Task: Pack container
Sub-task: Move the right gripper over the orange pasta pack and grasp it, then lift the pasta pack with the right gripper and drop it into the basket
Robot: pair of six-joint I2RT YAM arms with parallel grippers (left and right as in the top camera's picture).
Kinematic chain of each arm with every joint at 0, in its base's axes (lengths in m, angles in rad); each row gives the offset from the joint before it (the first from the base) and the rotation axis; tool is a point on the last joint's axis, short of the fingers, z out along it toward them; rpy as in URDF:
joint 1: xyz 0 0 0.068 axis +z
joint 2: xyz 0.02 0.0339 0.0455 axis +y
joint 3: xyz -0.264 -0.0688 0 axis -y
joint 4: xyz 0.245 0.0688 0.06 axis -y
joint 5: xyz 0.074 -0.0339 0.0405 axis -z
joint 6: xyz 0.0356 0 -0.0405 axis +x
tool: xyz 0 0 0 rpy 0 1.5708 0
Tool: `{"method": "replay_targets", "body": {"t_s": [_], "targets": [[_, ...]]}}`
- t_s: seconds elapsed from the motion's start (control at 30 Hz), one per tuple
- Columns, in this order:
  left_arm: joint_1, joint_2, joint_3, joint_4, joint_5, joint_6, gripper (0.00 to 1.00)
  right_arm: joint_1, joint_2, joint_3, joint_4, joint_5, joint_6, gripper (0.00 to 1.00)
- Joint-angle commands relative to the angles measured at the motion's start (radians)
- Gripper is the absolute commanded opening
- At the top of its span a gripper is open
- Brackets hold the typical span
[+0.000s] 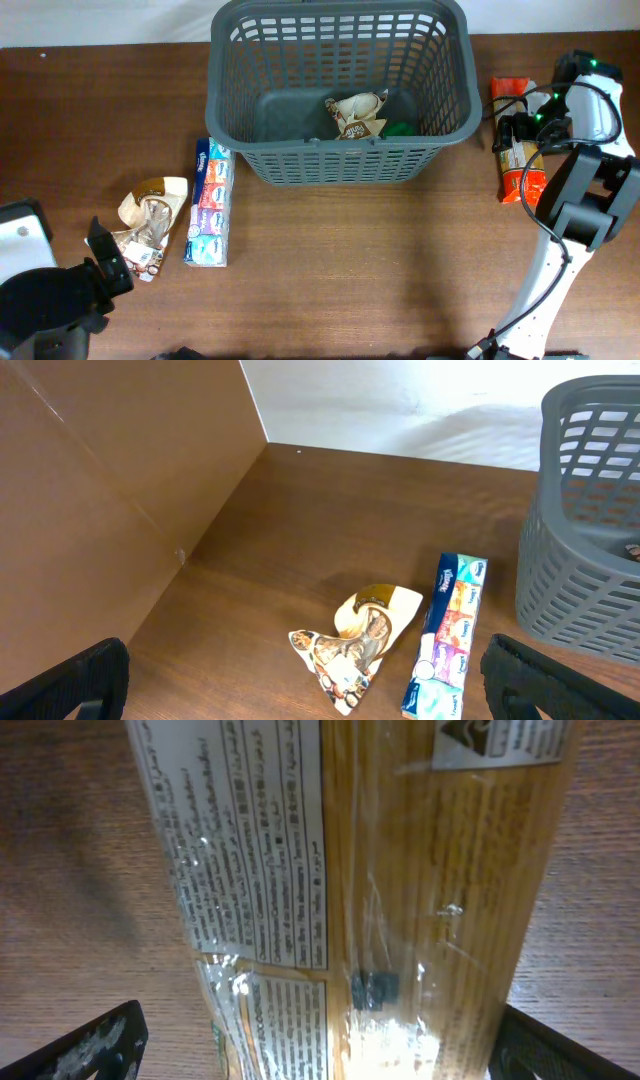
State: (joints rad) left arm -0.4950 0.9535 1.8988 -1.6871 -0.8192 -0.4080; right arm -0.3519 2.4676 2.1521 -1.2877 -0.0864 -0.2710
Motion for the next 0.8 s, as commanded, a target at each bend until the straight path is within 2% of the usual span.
{"method": "replay_targets", "body": {"t_s": [0.0, 0.23, 0.27, 0.33, 0.37, 0.4, 0.47, 0.53, 0.57, 0.63, 0.67, 0.77], "targets": [[0.000, 0.000, 0.001, 0.000, -0.003, 0.002, 1.00, 0.005, 0.042, -0.005, -0.005, -0.002, -0.005, 0.99], [0.000, 0.000, 0.001, 0.000, -0.003, 0.002, 1.00, 0.005, 0.051, -0.005, 0.002, -0.002, 0.022, 1.00], [0.000, 0.000, 0.001, 0.000, -0.003, 0.002, 1.00, 0.004, 0.051, -0.005, 0.002, -0.002, 0.025, 0.97], [0.000, 0.000, 0.001, 0.000, -0.003, 0.002, 1.00, 0.005, 0.051, -0.005, 0.001, 0.006, 0.026, 0.81], [0.000, 0.000, 0.001, 0.000, -0.003, 0.002, 0.99, 0.005, 0.051, -0.005, 0.001, 0.010, 0.026, 0.67], [0.000, 0.000, 0.001, 0.000, -0.003, 0.002, 0.99, 0.005, 0.051, -0.005, 0.001, 0.013, 0.026, 0.59], [0.000, 0.000, 0.001, 0.000, -0.003, 0.002, 0.99, 0.005, 0.051, -0.005, 0.001, 0.013, 0.032, 0.51], [0.000, 0.000, 0.001, 0.000, -0.003, 0.002, 1.00, 0.005, 0.051, -0.005, 0.001, 0.013, 0.045, 0.36], [0.000, 0.000, 0.001, 0.000, -0.003, 0.002, 1.00, 0.005, 0.051, -0.005, -0.001, 0.013, 0.050, 0.31], [0.000, 0.000, 0.001, 0.000, -0.003, 0.002, 1.00, 0.005, 0.050, 0.000, -0.006, 0.012, 0.072, 0.10], [0.000, 0.000, 0.001, 0.000, -0.003, 0.002, 1.00, 0.005, 0.050, 0.010, -0.013, 0.013, 0.095, 0.04], [0.000, 0.000, 0.001, 0.000, -0.003, 0.002, 1.00, 0.005, 0.050, 0.064, -0.037, 0.012, 0.133, 0.04]]}}
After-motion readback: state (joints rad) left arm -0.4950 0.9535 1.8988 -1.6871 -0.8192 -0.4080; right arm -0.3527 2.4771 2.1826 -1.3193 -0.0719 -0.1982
